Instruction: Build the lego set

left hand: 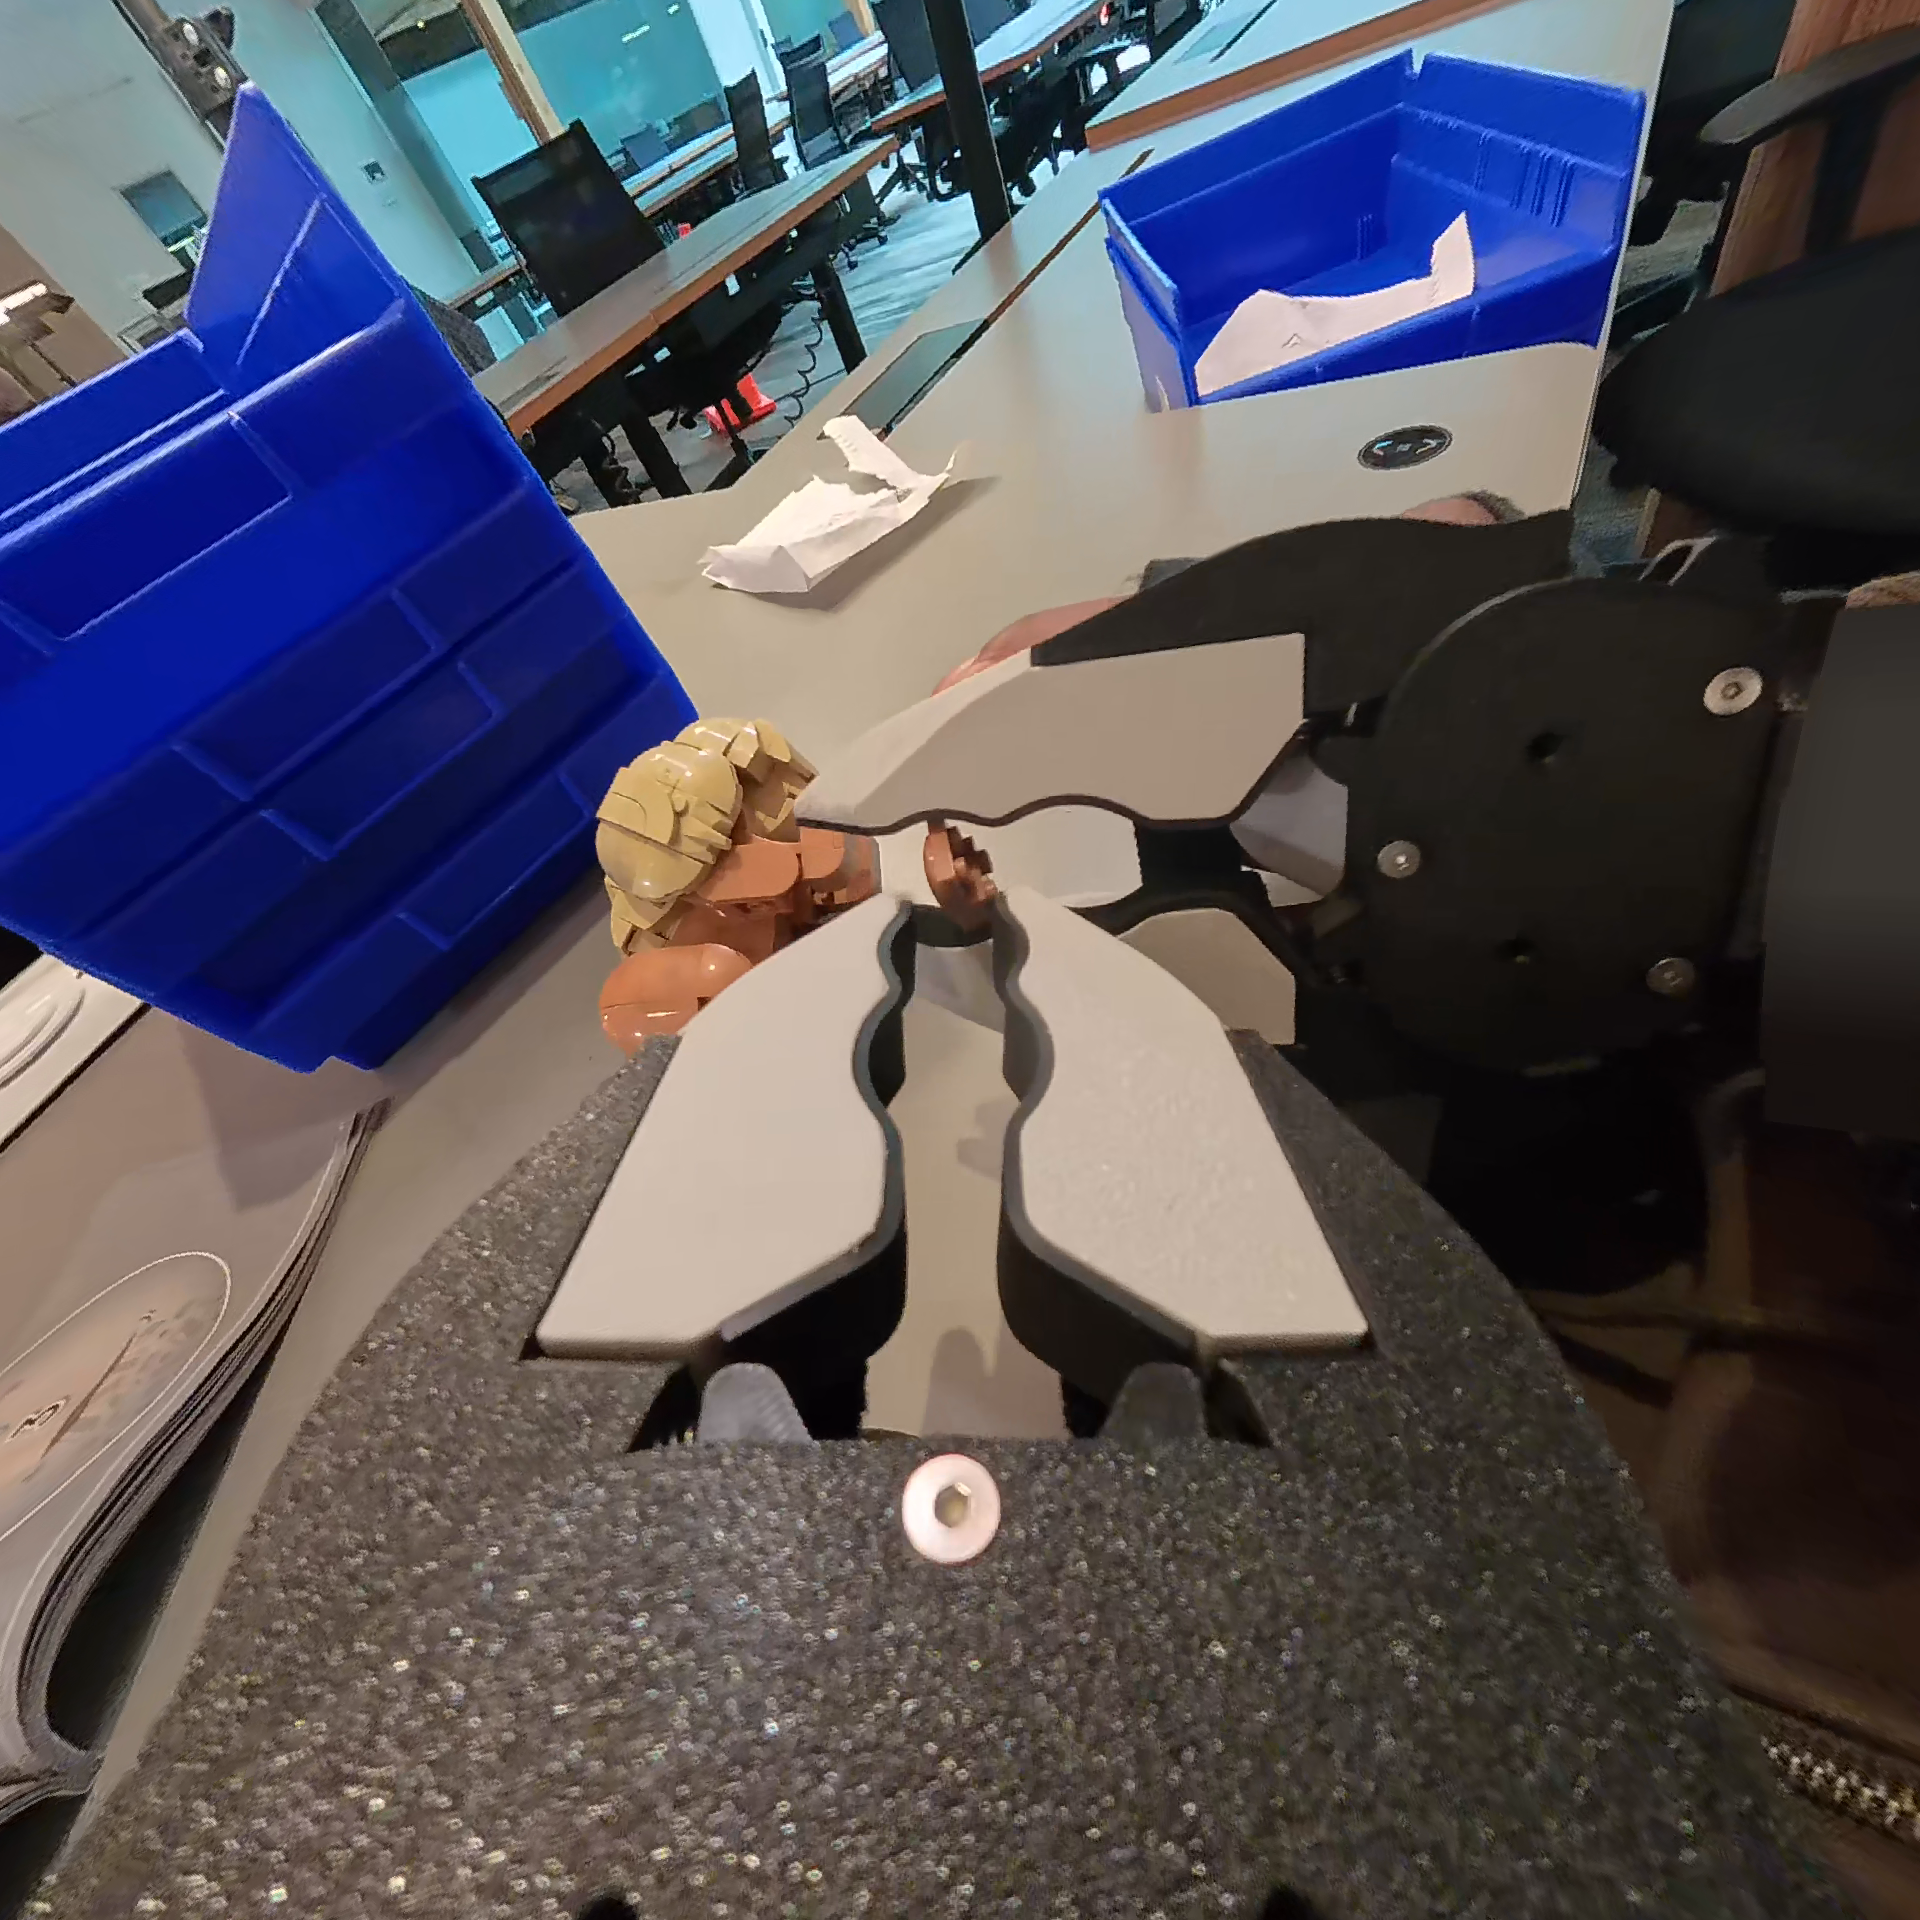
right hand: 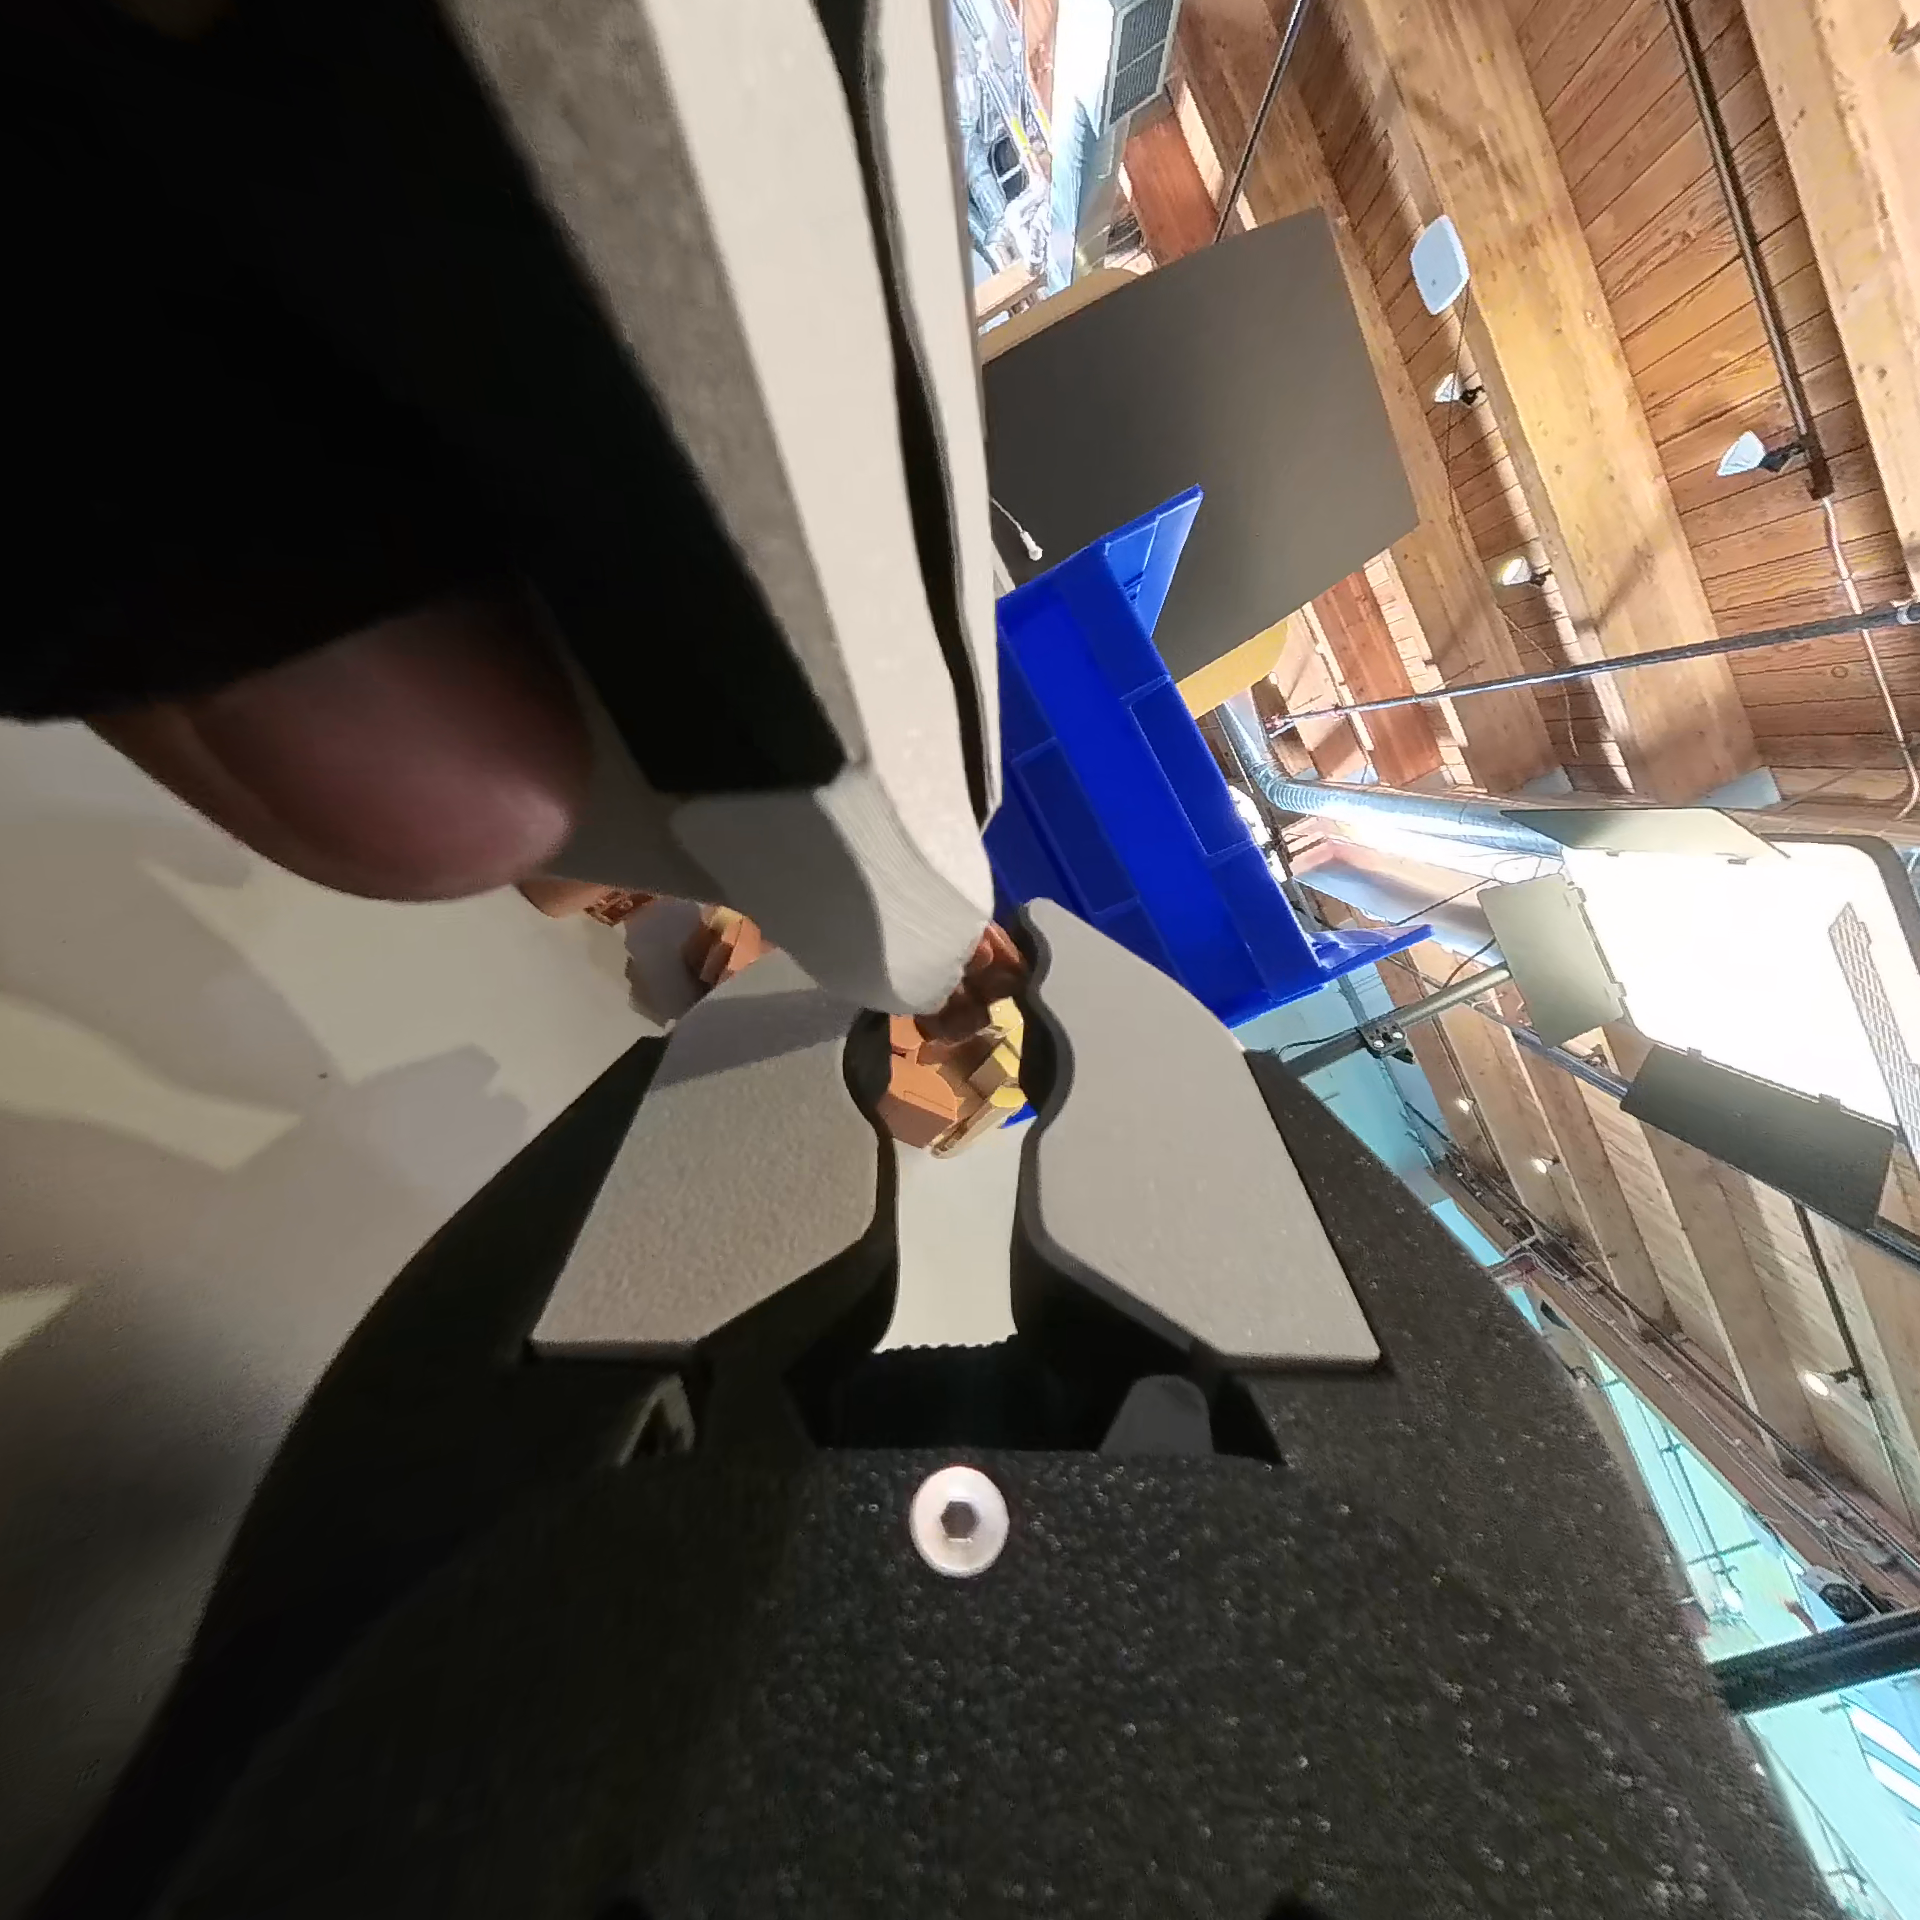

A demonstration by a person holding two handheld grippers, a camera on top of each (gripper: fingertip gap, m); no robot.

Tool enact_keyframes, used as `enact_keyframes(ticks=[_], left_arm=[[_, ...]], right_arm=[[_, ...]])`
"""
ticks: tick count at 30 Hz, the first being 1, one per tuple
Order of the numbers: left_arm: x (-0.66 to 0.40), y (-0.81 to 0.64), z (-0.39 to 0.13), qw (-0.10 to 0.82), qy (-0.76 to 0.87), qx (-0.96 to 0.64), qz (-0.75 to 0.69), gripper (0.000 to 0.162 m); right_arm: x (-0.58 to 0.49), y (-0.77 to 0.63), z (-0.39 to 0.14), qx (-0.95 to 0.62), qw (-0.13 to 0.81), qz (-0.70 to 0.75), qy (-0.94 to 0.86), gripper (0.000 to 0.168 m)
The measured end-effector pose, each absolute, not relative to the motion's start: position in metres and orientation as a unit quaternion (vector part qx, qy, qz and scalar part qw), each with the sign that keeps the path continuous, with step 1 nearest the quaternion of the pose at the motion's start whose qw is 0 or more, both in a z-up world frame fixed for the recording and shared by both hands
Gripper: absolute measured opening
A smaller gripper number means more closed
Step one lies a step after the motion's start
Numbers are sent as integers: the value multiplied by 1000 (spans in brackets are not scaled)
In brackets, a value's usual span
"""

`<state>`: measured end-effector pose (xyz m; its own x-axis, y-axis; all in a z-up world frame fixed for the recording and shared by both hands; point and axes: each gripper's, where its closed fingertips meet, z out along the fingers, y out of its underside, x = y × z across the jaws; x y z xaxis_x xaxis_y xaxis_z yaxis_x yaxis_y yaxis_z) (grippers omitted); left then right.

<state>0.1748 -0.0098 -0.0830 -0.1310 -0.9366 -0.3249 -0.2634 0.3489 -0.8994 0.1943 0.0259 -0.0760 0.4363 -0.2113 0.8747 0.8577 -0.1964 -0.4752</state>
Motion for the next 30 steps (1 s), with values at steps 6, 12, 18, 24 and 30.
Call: enact_keyframes(ticks=[6, 12, 18, 24, 30], left_arm=[[178, -14, -84, 471, 660, -453, -371, 11], [178, -12, -85, 489, 661, -435, -367, 10], [174, -8, -90, 475, 705, -414, -324, 9], [171, -9, -93, 404, 742, -409, -346, 8], [168, -9, -98, 345, 763, -411, -359, 7]], right_arm=[[194, 26, -76, -620, 579, -461, -260, 20], [195, 27, -78, -622, 575, -461, -264, 20], [193, 30, -83, -618, 562, -473, -279, 21], [192, 31, -88, -619, 551, -478, -290, 21], [189, 32, -92, -621, 543, -478, -303, 20]])
